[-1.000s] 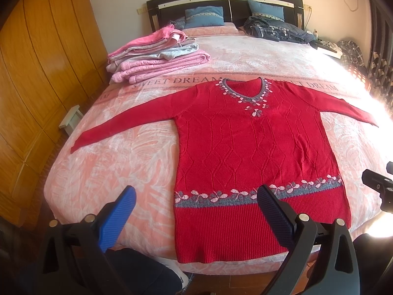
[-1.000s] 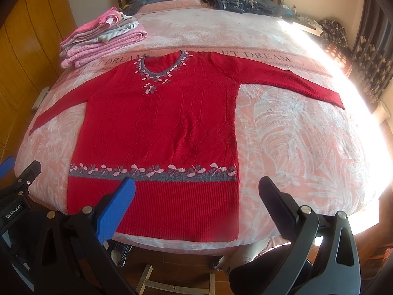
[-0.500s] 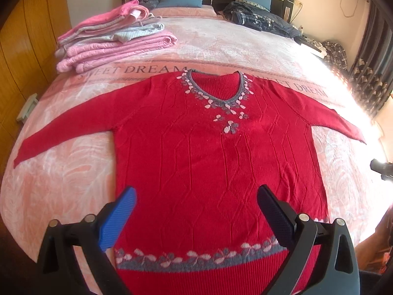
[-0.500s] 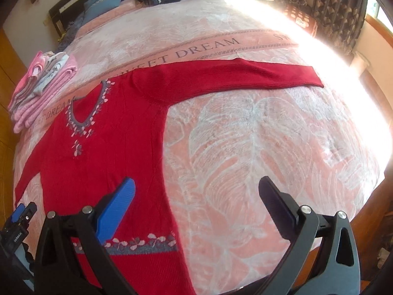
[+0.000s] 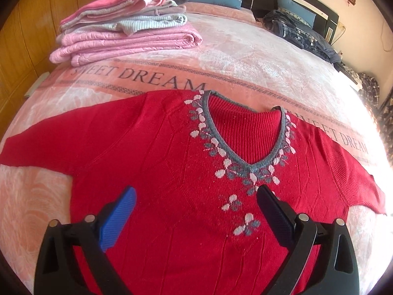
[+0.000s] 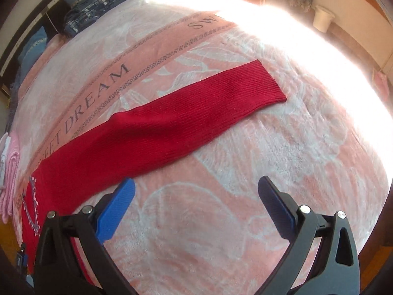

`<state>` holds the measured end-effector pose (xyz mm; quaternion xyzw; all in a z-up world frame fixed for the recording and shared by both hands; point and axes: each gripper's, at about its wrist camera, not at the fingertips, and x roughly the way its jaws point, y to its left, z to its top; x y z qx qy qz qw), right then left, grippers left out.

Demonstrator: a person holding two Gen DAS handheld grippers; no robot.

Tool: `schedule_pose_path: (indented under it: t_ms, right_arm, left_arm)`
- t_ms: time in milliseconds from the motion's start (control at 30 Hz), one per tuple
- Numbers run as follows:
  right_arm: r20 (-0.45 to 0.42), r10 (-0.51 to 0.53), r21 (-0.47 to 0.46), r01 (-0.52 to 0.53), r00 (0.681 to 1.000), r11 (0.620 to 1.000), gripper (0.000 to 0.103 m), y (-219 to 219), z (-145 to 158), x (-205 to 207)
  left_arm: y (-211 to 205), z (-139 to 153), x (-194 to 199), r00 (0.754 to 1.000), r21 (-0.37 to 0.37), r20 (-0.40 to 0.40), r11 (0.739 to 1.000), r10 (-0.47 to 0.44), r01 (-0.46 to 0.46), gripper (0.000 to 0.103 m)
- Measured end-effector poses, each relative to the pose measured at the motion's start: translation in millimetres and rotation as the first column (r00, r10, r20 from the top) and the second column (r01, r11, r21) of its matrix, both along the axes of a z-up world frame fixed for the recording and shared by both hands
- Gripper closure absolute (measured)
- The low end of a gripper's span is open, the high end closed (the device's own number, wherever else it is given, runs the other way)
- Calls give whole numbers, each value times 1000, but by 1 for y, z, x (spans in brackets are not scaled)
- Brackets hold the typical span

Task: Fold small clothes
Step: 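Move the right tool to the sleeve cuff nearest it and grasp it, then carry the held sleeve across the sweater front toward the left tool, release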

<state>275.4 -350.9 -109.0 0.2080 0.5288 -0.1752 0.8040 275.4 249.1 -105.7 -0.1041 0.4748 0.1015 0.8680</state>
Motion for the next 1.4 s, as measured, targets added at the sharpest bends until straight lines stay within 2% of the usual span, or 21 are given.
schedule_pose_path:
  t_ms: [233, 400, 467, 533, 600, 667, 733, 800, 900, 1033, 1200, 1300, 1400]
  right_arm:
    - [9, -130, 124, 128, 991, 984, 4, -69, -40, 26]
    - [13, -164, 132, 161, 986, 978, 6, -97, -59, 31]
    - [22, -171, 116, 167, 985, 979, 11, -101, -57, 33]
    - [35, -191, 107, 187, 981, 977, 30, -107, -55, 36]
    - [42, -201, 104, 196, 979, 975, 36, -109, -56, 40]
    - [50, -196, 73, 192, 979, 979, 54, -109, -55, 41]
    - [79, -183, 84, 177, 980, 981, 85, -110, -55, 42]
    - [125, -194, 129, 177, 973, 976, 96, -115, -52, 37]
    - [208, -200, 149, 172, 957, 974, 96, -115, -40, 29]
    - [287, -135, 123, 104, 948, 987, 97, -93, -17, 32]
    - [312, 0, 88, -29, 950, 996, 97, -35, -2, 55]
    - [318, 113, 102, -153, 941, 983, 97, 17, 4, 69]
    - [309, 246, 97, -288, 919, 953, 98, 81, 7, 83]
  left_arm:
    - [-6, -14, 25, 1000, 34, 24, 999, -10, 9, 4]
    - [-6, -18, 32, 999, 66, 41, 998, -25, 22, 4]
    - [-7, -23, 33, 999, 63, 35, 998, -22, 19, 4]
    - [-10, -28, 35, 999, 72, 24, 997, -29, 27, 4]
    - [-14, -32, 36, 999, 88, 13, 995, -42, 41, 4]
    - [-17, -35, 36, 999, 88, 3, 995, -51, 51, 4]
    - [-17, -34, 37, 999, 78, 5, 996, -52, 51, 4]
    - [-16, -33, 36, 998, 82, 13, 995, -54, 53, 4]
    - [-10, -32, 36, 999, 82, 16, 996, -47, 45, 4]
    - [9, -32, 36, 1000, 41, 5, 999, -1, 1, 4]
    - [30, -32, 36, 1000, 22, 11, 1000, 20, -20, 4]
    - [39, -33, 36, 1000, 6, 10, 1000, 16, -16, 4]
    - [46, -33, 35, 1000, 1, 7, 1000, 10, -10, 4]
